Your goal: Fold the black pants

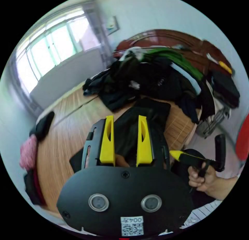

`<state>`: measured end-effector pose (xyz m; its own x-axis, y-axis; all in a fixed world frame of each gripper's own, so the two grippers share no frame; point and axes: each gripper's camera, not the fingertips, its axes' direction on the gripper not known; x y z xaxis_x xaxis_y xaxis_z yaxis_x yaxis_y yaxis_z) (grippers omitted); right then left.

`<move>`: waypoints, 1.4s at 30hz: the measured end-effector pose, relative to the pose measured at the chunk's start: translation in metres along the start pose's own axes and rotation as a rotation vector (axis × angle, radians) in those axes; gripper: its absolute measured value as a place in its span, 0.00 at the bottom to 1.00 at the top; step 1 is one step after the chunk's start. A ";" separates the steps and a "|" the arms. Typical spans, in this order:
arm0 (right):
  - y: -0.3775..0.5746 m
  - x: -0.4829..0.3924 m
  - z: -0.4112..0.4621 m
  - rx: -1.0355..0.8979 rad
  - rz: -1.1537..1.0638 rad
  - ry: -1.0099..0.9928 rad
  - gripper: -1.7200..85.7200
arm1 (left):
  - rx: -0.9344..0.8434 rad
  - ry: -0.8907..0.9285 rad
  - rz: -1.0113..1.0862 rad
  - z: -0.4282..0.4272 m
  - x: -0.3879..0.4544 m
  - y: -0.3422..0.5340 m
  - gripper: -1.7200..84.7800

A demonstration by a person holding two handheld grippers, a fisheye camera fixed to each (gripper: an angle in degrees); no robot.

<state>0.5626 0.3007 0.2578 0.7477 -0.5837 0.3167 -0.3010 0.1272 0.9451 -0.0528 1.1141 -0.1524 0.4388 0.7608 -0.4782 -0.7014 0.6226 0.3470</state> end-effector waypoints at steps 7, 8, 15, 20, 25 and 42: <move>-0.003 -0.011 0.012 -0.075 -0.024 0.021 0.12 | -0.053 -0.001 -0.566 -0.121 -0.284 0.307 0.17; -0.002 -0.015 0.014 -0.083 -0.038 0.038 0.12 | -0.058 -0.036 -0.535 -0.132 -0.283 0.325 0.18; 0.002 -0.031 0.019 -0.110 -0.072 0.097 0.11 | -0.156 -0.160 -0.318 -0.128 -0.265 0.302 0.22; 0.005 -0.046 0.019 -0.120 -0.103 0.131 0.10 | -0.163 -0.270 -0.340 -0.151 -0.304 0.262 0.18; 0.006 -0.056 0.023 -0.132 -0.112 0.141 0.09 | -0.219 -0.247 -0.343 -0.169 -0.360 0.217 0.16; 0.012 -0.107 0.046 -0.229 -0.100 0.197 0.07 | -0.251 -0.261 -0.377 -0.402 -0.628 0.042 0.05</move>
<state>0.4515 0.3277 0.2312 0.8739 -0.4385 0.2100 -0.0961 0.2676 0.9587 -0.5836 0.5883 -0.1618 0.7899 0.5325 -0.3042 -0.5667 0.8234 -0.0299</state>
